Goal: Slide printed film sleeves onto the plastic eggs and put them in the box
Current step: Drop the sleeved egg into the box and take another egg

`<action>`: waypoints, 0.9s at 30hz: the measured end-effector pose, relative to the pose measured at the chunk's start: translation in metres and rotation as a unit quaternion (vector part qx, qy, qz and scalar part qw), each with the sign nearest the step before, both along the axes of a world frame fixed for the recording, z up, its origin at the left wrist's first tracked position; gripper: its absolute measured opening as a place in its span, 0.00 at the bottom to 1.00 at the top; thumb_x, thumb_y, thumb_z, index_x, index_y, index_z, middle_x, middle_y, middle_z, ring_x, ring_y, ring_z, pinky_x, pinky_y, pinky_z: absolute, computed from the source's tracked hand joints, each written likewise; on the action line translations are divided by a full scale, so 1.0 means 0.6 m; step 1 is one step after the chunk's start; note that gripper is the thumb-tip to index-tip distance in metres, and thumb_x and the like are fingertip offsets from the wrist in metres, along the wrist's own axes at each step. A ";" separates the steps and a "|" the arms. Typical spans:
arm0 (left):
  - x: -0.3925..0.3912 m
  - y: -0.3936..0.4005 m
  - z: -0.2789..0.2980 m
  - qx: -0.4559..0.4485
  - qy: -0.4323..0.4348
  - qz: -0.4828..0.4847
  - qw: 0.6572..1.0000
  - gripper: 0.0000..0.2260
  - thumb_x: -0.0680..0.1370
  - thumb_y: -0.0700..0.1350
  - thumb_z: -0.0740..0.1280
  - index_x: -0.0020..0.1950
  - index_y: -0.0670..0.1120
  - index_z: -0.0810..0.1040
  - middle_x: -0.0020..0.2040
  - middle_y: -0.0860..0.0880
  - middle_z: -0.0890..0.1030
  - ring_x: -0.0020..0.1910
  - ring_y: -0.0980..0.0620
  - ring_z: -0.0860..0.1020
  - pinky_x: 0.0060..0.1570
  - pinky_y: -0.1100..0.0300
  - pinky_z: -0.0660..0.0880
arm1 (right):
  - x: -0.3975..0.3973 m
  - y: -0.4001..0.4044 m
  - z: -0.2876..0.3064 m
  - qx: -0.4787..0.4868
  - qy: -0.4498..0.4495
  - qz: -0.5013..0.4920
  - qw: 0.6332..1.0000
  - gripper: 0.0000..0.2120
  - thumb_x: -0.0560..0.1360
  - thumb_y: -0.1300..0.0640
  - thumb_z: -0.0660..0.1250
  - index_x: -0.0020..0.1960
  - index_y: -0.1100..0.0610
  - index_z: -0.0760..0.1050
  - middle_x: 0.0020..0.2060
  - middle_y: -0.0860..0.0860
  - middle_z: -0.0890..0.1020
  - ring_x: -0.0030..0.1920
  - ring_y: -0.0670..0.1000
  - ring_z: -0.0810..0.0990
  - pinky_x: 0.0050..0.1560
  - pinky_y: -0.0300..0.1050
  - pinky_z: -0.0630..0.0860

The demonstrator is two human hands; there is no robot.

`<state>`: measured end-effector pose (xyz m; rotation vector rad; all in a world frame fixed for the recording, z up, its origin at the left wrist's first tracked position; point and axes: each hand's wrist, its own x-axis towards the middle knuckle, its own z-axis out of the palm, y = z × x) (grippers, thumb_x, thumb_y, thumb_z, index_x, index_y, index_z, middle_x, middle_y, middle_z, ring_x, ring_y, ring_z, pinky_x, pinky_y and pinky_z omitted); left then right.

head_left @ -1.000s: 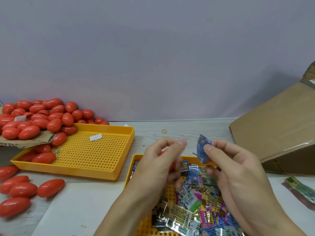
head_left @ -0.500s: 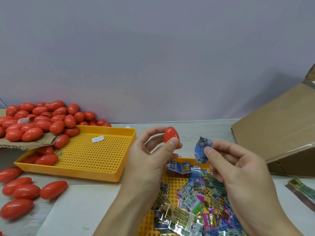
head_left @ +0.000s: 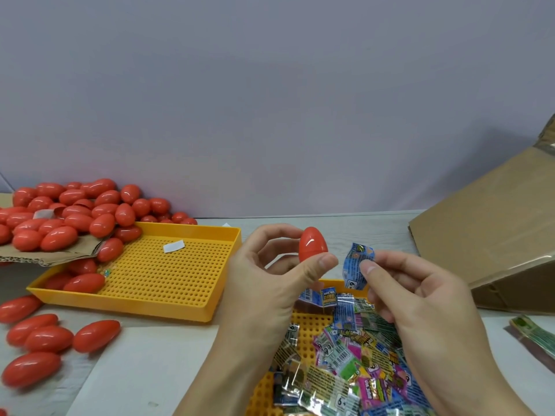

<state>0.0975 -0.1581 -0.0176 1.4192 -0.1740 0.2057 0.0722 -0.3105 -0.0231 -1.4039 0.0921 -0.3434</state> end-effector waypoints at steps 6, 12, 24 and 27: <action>-0.003 0.001 0.011 -0.234 0.086 -0.092 0.964 0.14 0.74 0.40 0.69 0.59 0.40 0.79 0.51 0.35 0.84 0.48 0.38 0.85 0.40 0.60 0.81 | 0.002 -0.002 -0.003 0.004 0.009 0.004 1.000 0.05 0.65 0.53 0.74 0.40 0.50 0.84 0.30 0.51 0.83 0.29 0.42 0.79 0.29 0.29 0.72; -0.005 0.005 0.021 -0.298 0.107 -0.143 0.938 0.13 0.74 0.39 0.64 0.56 0.42 0.84 0.49 0.33 0.82 0.43 0.42 0.83 0.39 0.59 0.81 | 0.002 -0.002 -0.001 0.005 0.009 -0.001 1.000 0.09 0.62 0.50 0.73 0.41 0.51 0.84 0.30 0.51 0.84 0.29 0.42 0.80 0.28 0.30 0.73; -0.005 0.015 0.022 -0.384 0.125 -0.199 0.893 0.12 0.73 0.37 0.62 0.50 0.41 0.84 0.43 0.36 0.79 0.33 0.47 0.77 0.28 0.62 0.77 | 0.003 -0.003 -0.005 0.009 0.012 0.002 1.000 0.02 0.69 0.59 0.74 0.41 0.53 0.84 0.30 0.52 0.83 0.29 0.42 0.79 0.28 0.29 0.72; -0.004 0.006 0.018 -0.299 0.130 -0.165 0.931 0.12 0.70 0.38 0.65 0.52 0.42 0.82 0.41 0.39 0.79 0.33 0.48 0.77 0.29 0.61 0.77 | 0.004 -0.004 -0.008 0.001 0.009 0.000 1.000 0.02 0.69 0.59 0.75 0.40 0.52 0.84 0.31 0.51 0.84 0.29 0.42 0.80 0.29 0.29 0.72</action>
